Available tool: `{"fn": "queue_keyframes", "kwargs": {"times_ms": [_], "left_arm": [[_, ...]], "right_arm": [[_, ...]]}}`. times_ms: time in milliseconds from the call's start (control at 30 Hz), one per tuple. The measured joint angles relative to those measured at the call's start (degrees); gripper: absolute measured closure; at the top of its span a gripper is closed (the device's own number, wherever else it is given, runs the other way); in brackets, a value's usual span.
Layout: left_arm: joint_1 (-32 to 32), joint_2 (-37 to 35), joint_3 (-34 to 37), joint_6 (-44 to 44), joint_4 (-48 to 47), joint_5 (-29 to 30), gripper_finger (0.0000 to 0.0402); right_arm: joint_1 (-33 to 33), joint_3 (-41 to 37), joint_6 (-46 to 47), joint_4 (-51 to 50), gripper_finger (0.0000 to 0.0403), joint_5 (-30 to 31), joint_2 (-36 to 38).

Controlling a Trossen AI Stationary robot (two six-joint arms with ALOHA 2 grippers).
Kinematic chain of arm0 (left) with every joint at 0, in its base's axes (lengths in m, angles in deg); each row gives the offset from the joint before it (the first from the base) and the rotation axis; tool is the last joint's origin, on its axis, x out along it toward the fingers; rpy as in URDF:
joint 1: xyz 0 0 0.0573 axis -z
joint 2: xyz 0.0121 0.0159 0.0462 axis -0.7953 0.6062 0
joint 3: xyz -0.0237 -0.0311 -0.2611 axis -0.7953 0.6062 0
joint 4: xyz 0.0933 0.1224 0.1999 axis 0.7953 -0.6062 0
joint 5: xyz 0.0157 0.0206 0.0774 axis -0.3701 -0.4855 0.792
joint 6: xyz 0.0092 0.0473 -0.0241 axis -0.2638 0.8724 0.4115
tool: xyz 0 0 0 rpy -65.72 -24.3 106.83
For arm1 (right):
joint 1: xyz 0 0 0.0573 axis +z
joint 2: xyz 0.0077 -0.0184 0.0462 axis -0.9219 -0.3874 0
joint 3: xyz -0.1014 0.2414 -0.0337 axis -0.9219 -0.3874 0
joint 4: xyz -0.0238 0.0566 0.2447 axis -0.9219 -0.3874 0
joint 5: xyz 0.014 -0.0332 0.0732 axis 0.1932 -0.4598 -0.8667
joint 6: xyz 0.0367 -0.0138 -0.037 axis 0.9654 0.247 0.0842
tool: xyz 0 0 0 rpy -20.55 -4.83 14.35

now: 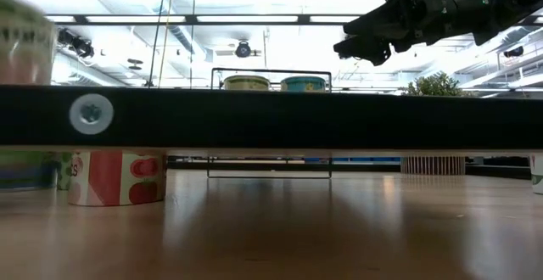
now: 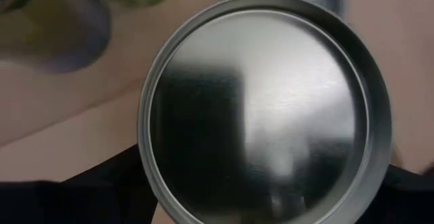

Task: Pick and place cans onto a shelf
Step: Put the large canned oranges on the shelf

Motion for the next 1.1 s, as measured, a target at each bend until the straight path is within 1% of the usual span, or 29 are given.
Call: {"fn": "queue_keyframes", "kwargs": {"times_ms": [67, 133, 367, 467, 633, 867, 1000, 1100], "left_arm": [[0.80, 0.00, -1.33, 0.84, -1.21, 3.16, 0.0076], [0.61, 0.00, -2.93, 3.28, -1.48, 4.66, 0.0076], [-3.57, -0.02, -9.57, 14.47, -4.36, 3.72, 0.0077], [-6.15, -0.02, -11.34, 18.80, -5.07, 3.57, 0.0077], [-11.48, 0.00, -12.09, 27.10, -2.58, 3.56, 0.0077], [-19.40, 0.52, -12.09, 43.23, 3.80, 2.49, 0.0077], [-23.10, 0.99, -12.09, 50.43, 6.02, 1.17, 0.0077], [-25.48, 2.75, -12.11, 54.90, 8.78, -0.65, 0.0077]], "right_arm": [[0.00, 0.00, -0.01, 0.00, 0.0089, 0.00, 0.00], [0.00, 0.00, 0.00, 0.00, 0.0089, 0.02, 0.00], [0.00, 0.00, 0.00, -0.71, 0.0089, 0.02, 0.00], [-0.03, 0.00, -0.10, -2.31, 0.0089, 0.22, 0.00], [-0.04, 0.00, -1.44, -5.02, 0.0089, 0.31, -0.02], [-0.04, 0.00, -1.14, -6.04, 0.0089, 0.26, -0.02], [-0.04, 0.00, -1.07, -6.39, 0.0089, -1.69, -0.02], [0.02, 0.00, -0.90, -6.50, 0.0089, -1.75, -0.02]]}}
